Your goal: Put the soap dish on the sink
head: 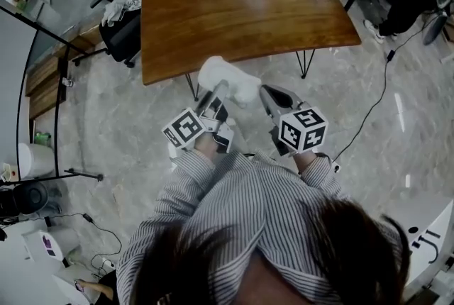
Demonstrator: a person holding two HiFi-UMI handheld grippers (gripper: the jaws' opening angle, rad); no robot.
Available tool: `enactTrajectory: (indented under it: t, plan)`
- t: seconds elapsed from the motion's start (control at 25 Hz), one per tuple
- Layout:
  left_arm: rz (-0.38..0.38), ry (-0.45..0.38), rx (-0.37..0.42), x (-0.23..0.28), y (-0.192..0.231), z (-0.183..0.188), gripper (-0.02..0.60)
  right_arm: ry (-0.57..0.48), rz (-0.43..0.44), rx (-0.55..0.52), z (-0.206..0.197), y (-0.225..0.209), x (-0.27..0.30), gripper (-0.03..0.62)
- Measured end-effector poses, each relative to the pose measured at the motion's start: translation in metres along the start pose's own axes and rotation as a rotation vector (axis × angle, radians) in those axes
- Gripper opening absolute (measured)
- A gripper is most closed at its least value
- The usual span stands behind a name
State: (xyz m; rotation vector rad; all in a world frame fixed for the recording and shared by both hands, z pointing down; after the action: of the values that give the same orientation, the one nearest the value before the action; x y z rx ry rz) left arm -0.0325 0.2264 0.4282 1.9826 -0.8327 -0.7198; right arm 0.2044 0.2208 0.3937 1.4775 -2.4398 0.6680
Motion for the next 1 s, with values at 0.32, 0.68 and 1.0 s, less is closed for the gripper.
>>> enactTrajectory:
  t: [0.32,0.68,1.0]
  plan:
    - [-0.020,0.023,0.014,0.065,0.053,0.055,0.144,-0.049,-0.010,0.028,0.034,-0.021,0.082,0.002]
    - [-0.024,0.028,0.044,0.140,0.111,0.176,0.144,-0.085,-0.019,0.033,0.113,-0.023,0.204,0.002]
    - [-0.010,0.051,0.025,0.183,0.167,0.250,0.144,-0.081,-0.012,0.068,0.153,-0.019,0.301,0.002]
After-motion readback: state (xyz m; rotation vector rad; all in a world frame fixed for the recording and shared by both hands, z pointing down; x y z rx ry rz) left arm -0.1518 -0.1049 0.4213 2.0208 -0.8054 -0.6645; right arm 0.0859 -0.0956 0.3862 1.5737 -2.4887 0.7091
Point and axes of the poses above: the fingertips, and each gripper's own axes: x forward along the fingers, y to its left, z out of its top, the point moved 10 cm from there along -x, backward along the fingers, and after that the axes turned 15 degrees about -z, right-handed, at the moved point
